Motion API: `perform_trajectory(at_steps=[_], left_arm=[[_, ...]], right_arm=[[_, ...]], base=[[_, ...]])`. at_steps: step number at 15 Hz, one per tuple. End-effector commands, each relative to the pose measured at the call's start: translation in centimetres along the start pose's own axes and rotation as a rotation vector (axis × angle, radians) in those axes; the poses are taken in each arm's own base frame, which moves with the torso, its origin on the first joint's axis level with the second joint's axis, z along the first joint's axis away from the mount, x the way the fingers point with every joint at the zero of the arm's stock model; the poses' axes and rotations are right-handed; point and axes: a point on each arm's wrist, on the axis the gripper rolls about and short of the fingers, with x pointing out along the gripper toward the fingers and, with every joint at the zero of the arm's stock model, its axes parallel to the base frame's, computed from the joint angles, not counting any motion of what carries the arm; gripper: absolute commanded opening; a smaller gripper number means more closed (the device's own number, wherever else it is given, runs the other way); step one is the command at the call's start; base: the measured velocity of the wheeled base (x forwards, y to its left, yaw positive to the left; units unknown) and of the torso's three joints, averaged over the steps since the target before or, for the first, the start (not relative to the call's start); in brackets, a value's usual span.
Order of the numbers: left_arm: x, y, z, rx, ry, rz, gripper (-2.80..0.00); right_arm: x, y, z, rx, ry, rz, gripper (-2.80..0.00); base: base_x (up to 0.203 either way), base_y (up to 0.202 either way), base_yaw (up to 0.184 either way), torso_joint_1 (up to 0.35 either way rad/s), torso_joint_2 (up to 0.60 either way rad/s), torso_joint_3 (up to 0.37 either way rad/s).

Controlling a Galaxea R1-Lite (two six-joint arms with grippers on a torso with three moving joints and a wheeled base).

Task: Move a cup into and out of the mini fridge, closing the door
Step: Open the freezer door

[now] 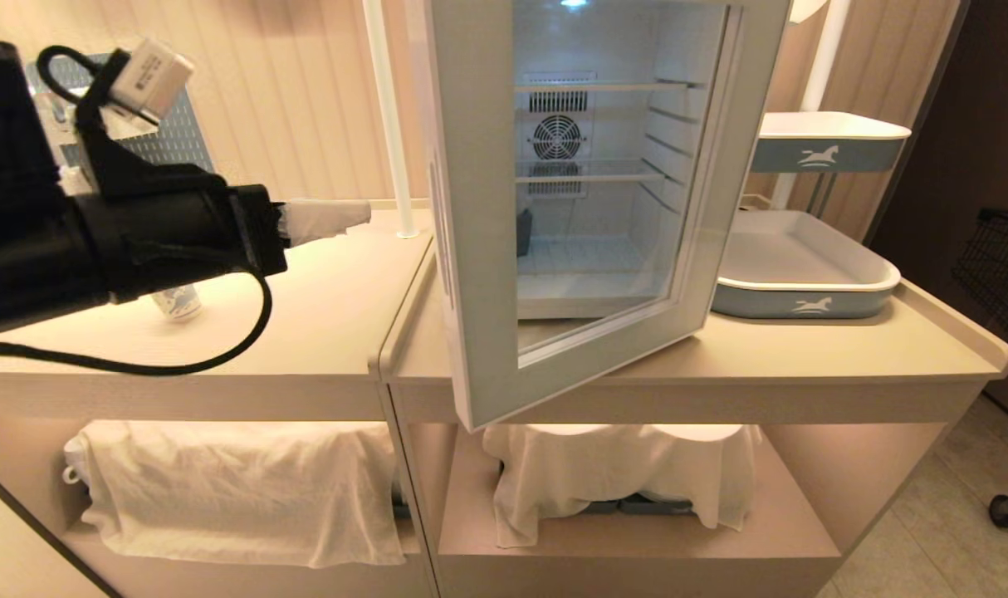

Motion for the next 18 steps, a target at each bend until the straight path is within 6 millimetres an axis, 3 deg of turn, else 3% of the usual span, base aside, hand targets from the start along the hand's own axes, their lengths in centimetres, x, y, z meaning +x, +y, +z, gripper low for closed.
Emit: perform_trajectory(at_steps=[1, 4, 6, 9, 11, 15, 18], left_arm=[[4.1, 2.0, -1.0, 0.045, 0.049, 0.07, -2.8], [8.3, 3.6, 0.1, 0.117, 0.016, 0.135, -2.8], [11.3, 4.1, -0.3, 0.192, 0.022, 0.196, -2.8], [15.0, 3.4, -1.6, 0.259, 0.041, 0.315, -2.8], [16.9, 1.6, -1.7, 0.277, 0.024, 0.355, -2.8], [17.9, -2.3, -2.1, 0.279, 0.02, 0.281, -2.8], [16.6, -5.6, -0.4, 0.219, -0.034, 0.193, -2.8]], right_arm=[[0.0, 0.0, 0.0, 0.0, 0.0, 0.0, -2.8], [0.0, 0.0, 0.0, 0.001, 0.001, 0.0, -2.8], [0.0, 0.0, 0.0, -0.001, 0.001, 0.001, -2.8], [0.0, 0.0, 0.0, 0.0, 0.001, 0.001, -2.8], [0.0, 0.0, 0.0, 0.001, 0.001, 0.0, -2.8], [0.0, 0.0, 0.0, 0.002, 0.001, 0.0, -2.8], [0.0, 0.0, 0.0, -0.001, 0.0, 0.0, -2.8]], base=[[0.0, 0.0, 0.0, 0.0, 0.0, 0.0], [0.0, 0.0, 0.0, 0.0, 0.0, 0.0], [0.0, 0.0, 0.0, 0.0, 0.0, 0.0], [0.0, 0.0, 0.0, 0.0, 0.0, 0.0], [0.0, 0.0, 0.0, 0.0, 0.0, 0.0], [0.0, 0.0, 0.0, 0.0, 0.0, 0.0], [0.0, 0.0, 0.0, 0.0, 0.0, 0.0]])
